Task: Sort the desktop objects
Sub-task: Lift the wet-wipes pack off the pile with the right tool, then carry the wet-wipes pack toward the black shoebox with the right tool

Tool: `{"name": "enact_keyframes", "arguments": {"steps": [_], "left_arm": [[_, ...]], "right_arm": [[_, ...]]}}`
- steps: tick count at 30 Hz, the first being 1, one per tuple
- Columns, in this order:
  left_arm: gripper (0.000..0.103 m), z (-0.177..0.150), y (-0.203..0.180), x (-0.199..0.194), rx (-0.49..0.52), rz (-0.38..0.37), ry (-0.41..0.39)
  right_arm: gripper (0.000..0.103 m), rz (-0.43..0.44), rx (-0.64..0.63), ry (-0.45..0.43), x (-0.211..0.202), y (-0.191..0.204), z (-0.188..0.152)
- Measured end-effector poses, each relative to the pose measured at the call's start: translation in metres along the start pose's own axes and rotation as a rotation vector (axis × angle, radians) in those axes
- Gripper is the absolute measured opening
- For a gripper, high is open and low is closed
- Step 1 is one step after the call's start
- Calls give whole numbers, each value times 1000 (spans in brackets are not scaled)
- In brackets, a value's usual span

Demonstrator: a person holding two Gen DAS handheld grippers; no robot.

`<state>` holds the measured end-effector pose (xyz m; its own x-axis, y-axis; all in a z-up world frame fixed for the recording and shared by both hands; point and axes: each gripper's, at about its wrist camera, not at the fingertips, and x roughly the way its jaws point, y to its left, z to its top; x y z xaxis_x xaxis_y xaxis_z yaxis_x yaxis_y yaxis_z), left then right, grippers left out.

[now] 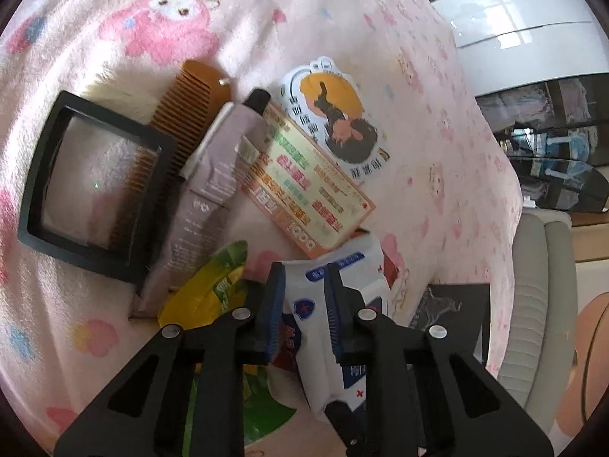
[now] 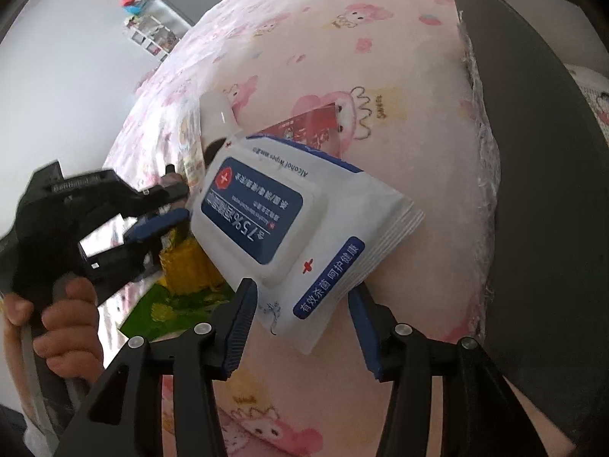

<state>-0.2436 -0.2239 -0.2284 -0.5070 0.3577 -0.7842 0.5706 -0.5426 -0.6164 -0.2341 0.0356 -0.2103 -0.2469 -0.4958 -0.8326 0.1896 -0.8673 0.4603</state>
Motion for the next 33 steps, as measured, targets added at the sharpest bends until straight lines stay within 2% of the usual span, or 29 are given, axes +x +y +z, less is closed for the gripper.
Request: {"name": "enact_keyframes", "arguments": {"steps": [1,3,4,6,9,13,18,20,23,26,28,30,33], "left_arm": [[27,2,1,4,-15,-5,-4],[29,4,1,14,-33,-21,10],[28,5,0,20,-33,-31,30],[22,0,-10,22,23,11,28],[10,-8,-20,16,90,45,12],[7,-22,-20,-1,107,35,26],[7,-59,-18,-30,206,107,61],[7,-69,-15,-32,217,108,87],[11,-68,-13,-36,186,76,86],[12,-62,-11,-38,154,3,77],[16,-60,-13,-34,168,-21,85],[24,-61,-23,-22,222,9,109],[26,-62,-31,0,264,108,145]], "right_arm": [[46,-7,-5,3,0,0,-1],[46,-13,-3,3,-1,-1,-1],[44,-15,-4,1,-1,-1,-1],[38,-19,-12,-7,-2,0,-1],[36,2,-6,-53,-14,-2,-3],[35,16,11,-53,-27,-10,-9],[32,27,-13,-41,-50,-15,-27],[32,35,-22,-34,-60,-17,-34],[32,38,-7,-13,-66,-25,-42],[32,32,7,-4,-71,-35,-48],[32,24,23,-13,-65,-36,-43],[32,27,35,-30,-69,-40,-39],[33,22,34,-24,-65,-42,-35]]}}
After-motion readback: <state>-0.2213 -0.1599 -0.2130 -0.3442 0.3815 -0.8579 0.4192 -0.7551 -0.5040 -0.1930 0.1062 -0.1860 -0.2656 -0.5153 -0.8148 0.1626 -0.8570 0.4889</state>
